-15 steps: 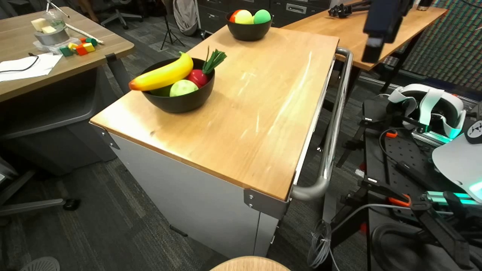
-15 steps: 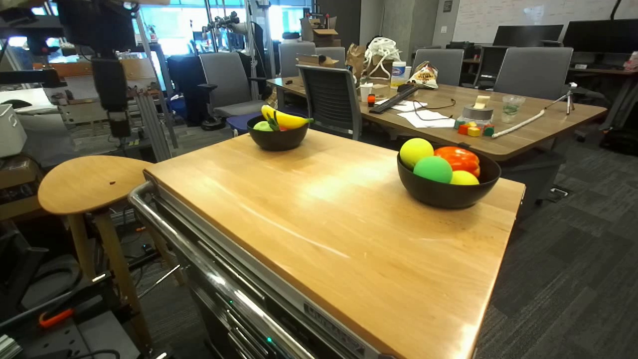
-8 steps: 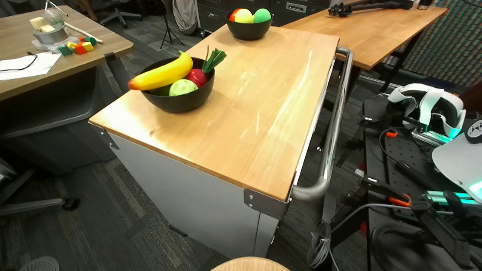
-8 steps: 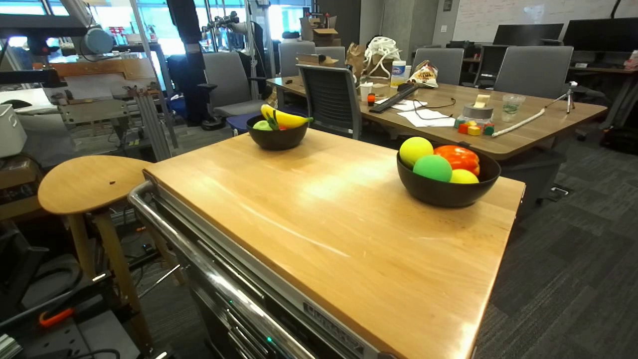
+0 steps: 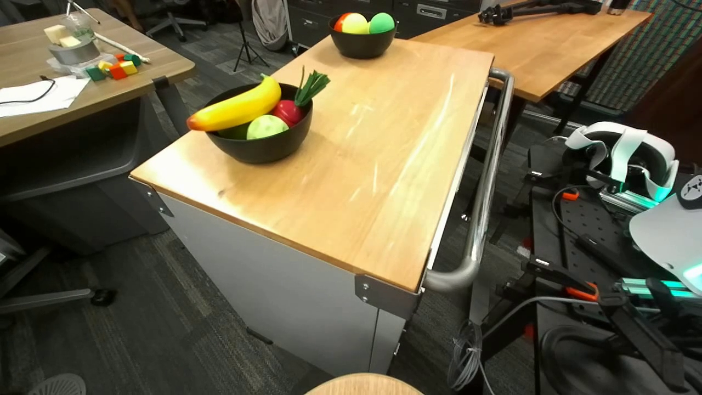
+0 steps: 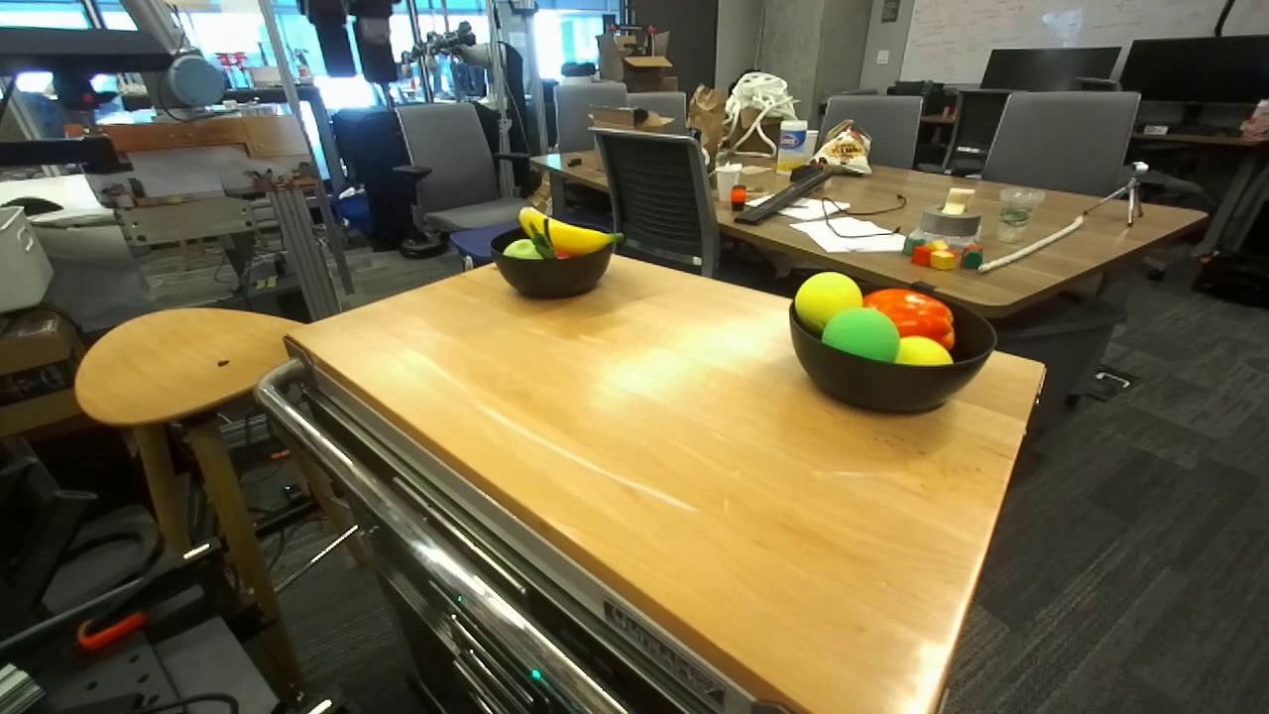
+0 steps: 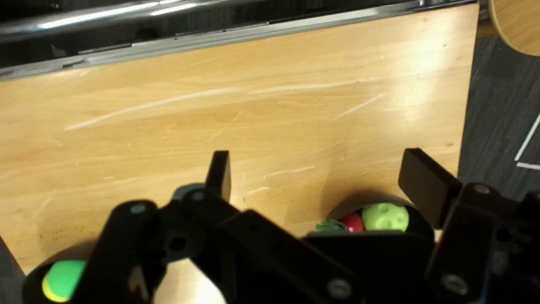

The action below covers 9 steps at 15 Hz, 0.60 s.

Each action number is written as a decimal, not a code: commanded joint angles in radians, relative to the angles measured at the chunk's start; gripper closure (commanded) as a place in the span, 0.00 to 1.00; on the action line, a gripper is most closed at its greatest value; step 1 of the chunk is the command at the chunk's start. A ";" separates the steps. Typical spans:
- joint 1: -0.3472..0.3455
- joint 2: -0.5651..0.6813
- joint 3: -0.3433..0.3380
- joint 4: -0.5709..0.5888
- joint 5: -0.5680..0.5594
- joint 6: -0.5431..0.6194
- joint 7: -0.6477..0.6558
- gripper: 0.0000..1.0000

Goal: Take the fruits and vegetables out of the bowls and put them on the table

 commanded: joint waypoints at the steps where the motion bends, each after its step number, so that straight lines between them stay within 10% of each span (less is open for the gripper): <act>1: 0.055 0.110 -0.024 0.252 0.040 -0.196 -0.137 0.00; 2: 0.030 0.023 -0.013 0.110 0.007 -0.097 -0.075 0.00; 9: 0.076 0.119 -0.058 0.294 0.017 -0.370 -0.384 0.00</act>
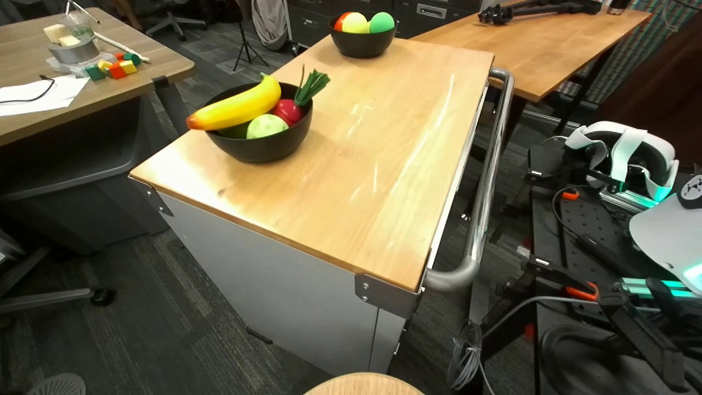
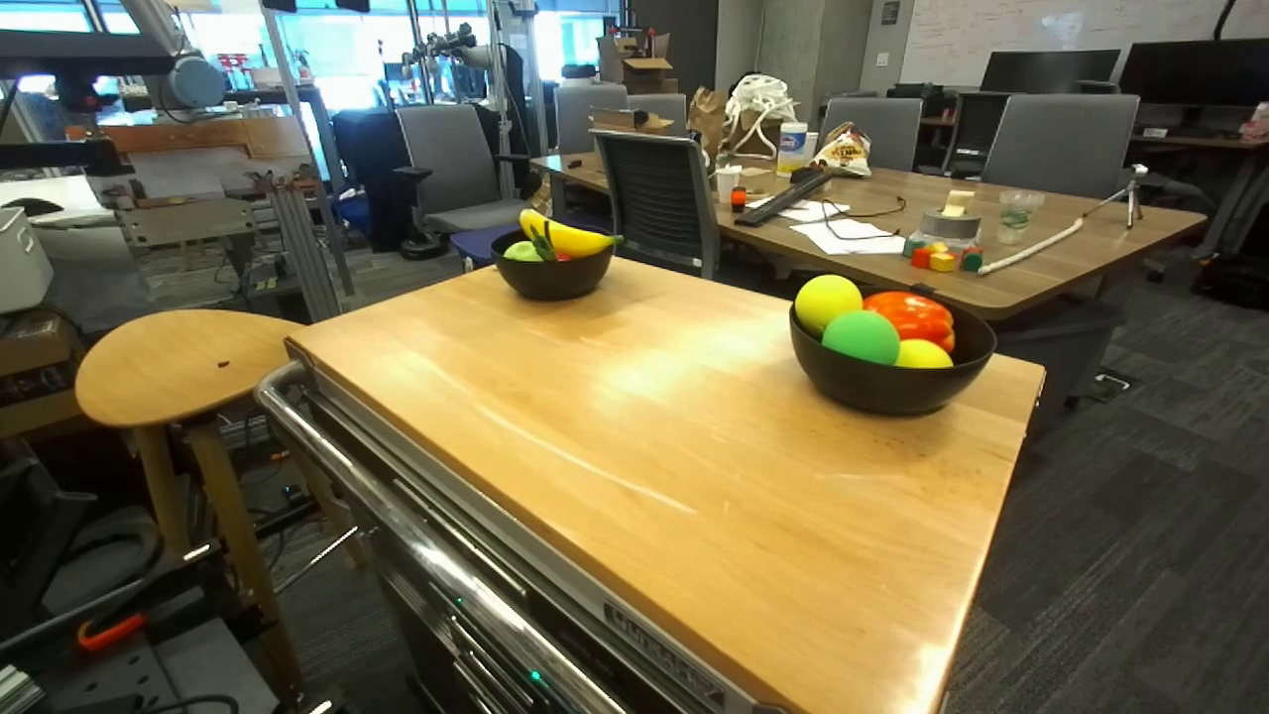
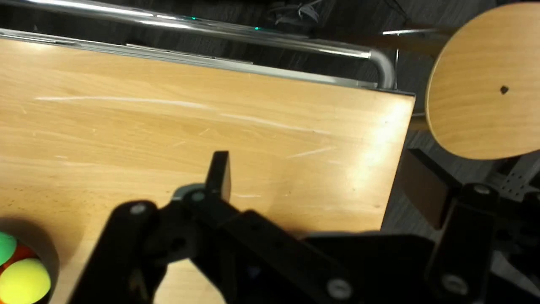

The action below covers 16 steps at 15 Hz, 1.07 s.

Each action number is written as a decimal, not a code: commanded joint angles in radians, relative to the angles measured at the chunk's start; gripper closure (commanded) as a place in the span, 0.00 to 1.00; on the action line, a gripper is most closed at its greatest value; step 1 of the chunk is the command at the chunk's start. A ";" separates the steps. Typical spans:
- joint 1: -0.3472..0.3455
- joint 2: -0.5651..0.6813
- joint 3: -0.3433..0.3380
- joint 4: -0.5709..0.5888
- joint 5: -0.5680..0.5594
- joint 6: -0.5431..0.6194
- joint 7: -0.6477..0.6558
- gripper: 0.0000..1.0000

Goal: Take the fruits and vegetables out of the bowls and put them on the table

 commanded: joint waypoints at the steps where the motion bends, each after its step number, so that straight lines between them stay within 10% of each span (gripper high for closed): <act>1: 0.033 0.054 -0.028 0.120 -0.027 -0.153 -0.167 0.00; 6: 0.057 0.191 0.037 0.271 -0.223 -0.300 -0.196 0.00; 10: 0.089 0.317 0.077 0.325 -0.446 -0.155 -0.217 0.00; 16: 0.090 0.284 0.057 0.276 -0.248 -0.213 -0.321 0.00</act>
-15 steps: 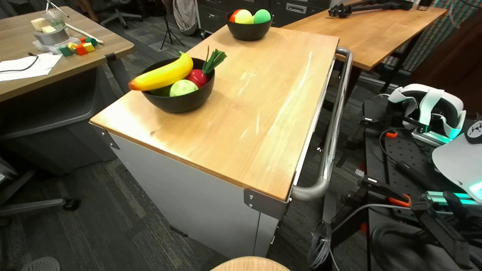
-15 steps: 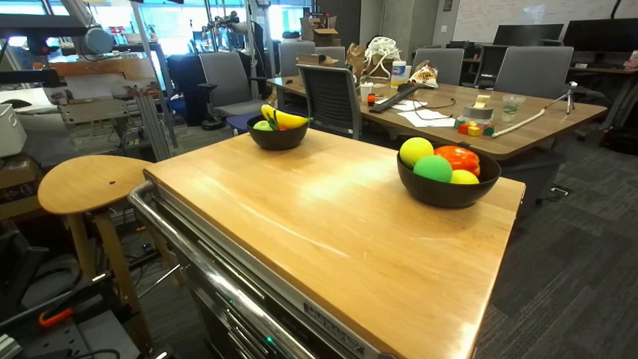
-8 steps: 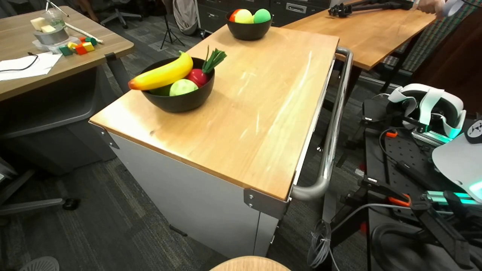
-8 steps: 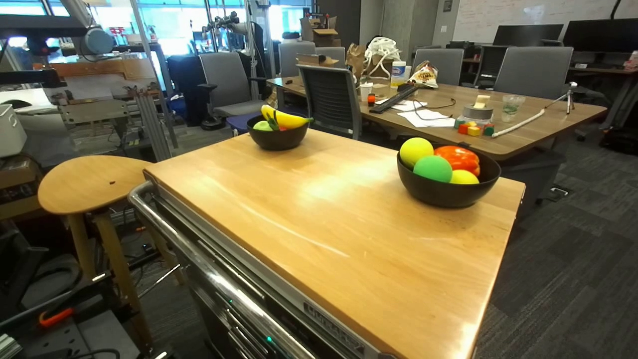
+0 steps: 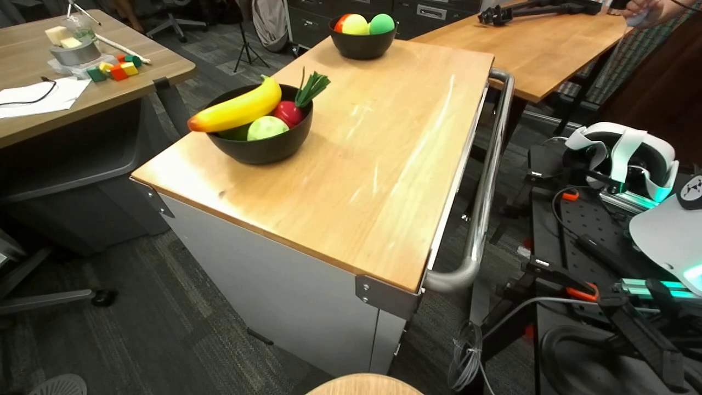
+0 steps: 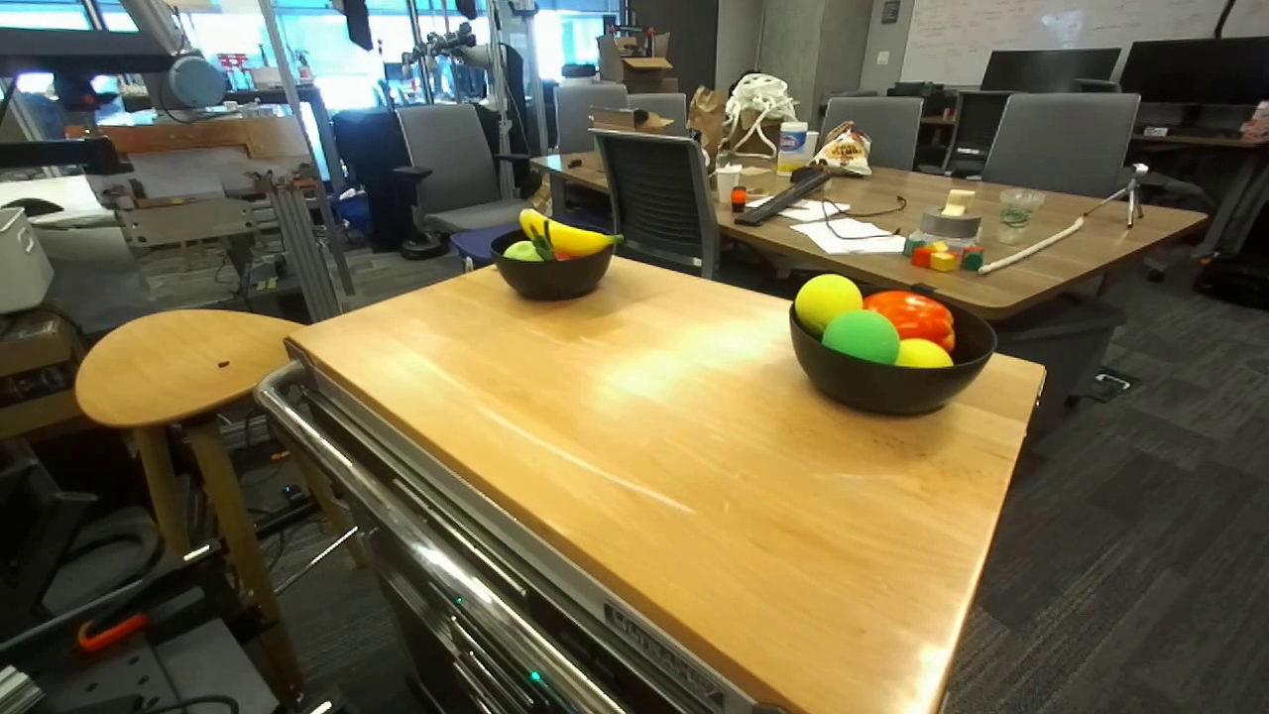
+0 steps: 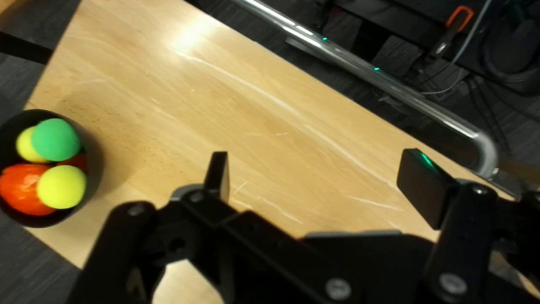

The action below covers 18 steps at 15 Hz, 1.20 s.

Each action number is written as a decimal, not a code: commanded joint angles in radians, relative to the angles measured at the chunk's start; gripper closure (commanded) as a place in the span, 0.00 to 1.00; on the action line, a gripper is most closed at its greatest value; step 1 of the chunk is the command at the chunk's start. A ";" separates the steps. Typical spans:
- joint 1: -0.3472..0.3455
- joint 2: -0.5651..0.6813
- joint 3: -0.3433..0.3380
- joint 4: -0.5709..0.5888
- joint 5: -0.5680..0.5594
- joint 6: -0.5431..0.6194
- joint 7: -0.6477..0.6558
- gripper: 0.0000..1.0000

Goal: Take the fruits and vegetables out of the bowls and put them on the table

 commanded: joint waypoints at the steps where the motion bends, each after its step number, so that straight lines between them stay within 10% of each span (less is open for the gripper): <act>1: 0.005 -0.048 -0.018 -0.007 0.154 -0.062 -0.125 0.00; 13: 0.020 -0.109 -0.021 0.017 0.247 -0.031 -0.233 0.00; 18: 0.005 -0.107 -0.048 -0.026 0.399 0.216 -0.092 0.00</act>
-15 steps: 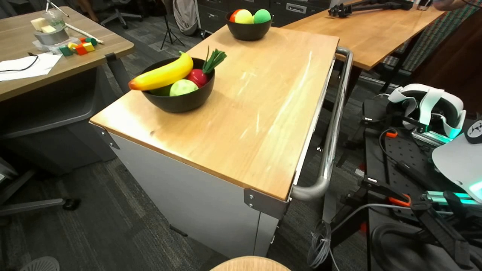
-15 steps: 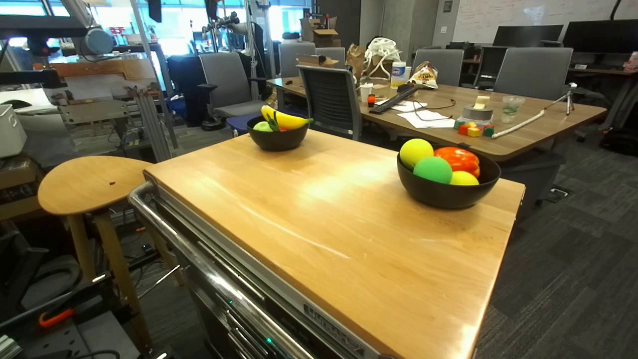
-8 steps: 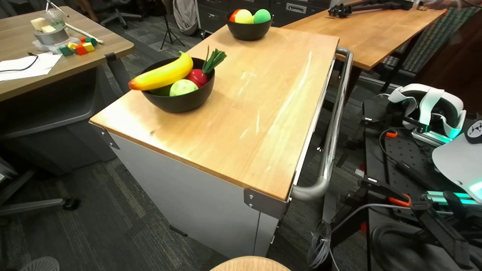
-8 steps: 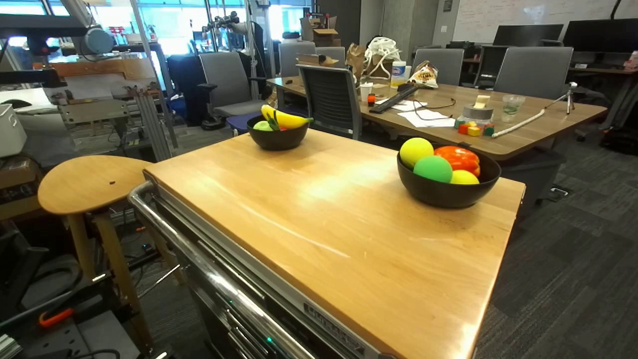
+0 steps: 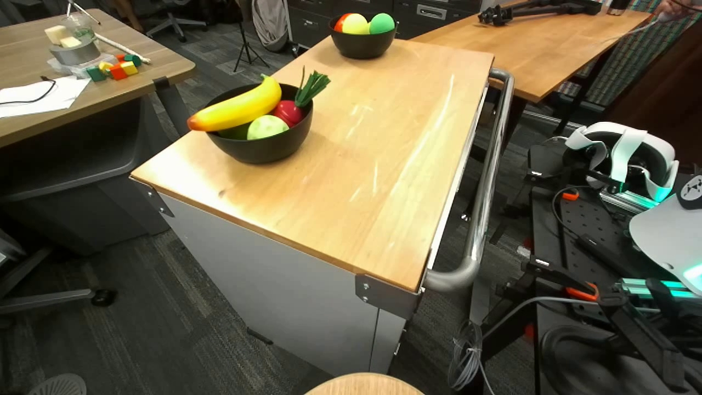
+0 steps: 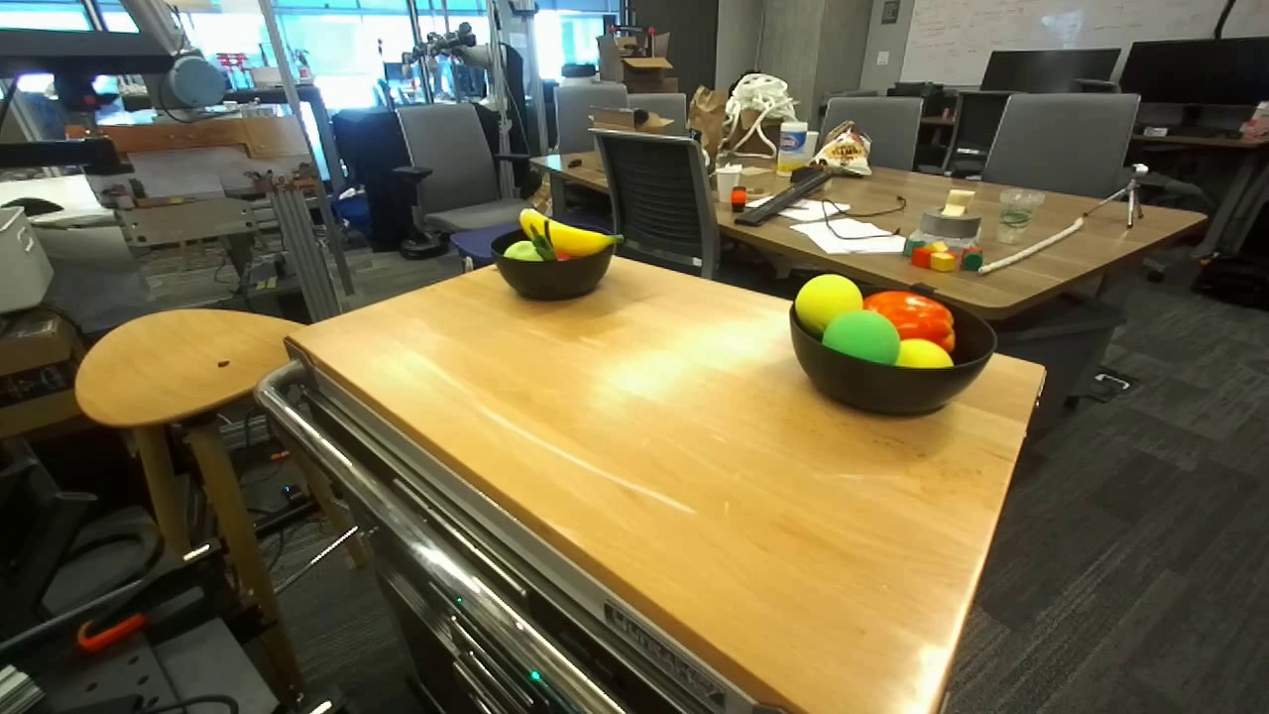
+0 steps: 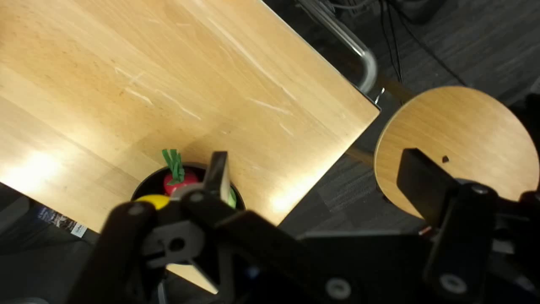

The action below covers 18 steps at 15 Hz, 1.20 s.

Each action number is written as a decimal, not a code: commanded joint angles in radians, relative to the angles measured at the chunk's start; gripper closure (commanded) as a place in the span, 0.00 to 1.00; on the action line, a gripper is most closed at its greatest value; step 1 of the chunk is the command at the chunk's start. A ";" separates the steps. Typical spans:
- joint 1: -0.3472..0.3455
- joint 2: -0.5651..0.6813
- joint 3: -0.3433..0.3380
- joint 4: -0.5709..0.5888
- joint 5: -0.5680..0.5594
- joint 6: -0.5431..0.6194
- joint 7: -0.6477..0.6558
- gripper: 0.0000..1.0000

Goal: Take the fruits and vegetables out of the bowls and put them on the table

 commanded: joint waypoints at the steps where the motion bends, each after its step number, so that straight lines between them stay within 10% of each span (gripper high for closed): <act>1: -0.006 0.021 -0.035 0.001 0.128 0.100 0.079 0.00; 3: -0.014 0.048 -0.053 -0.012 0.195 0.182 0.107 0.00; 6: -0.018 0.155 -0.044 0.053 -0.060 0.201 -0.014 0.00; 11: -0.018 0.120 -0.043 0.001 -0.005 0.179 0.042 0.00; 18: -0.015 0.086 -0.052 0.005 0.009 0.168 -0.424 0.00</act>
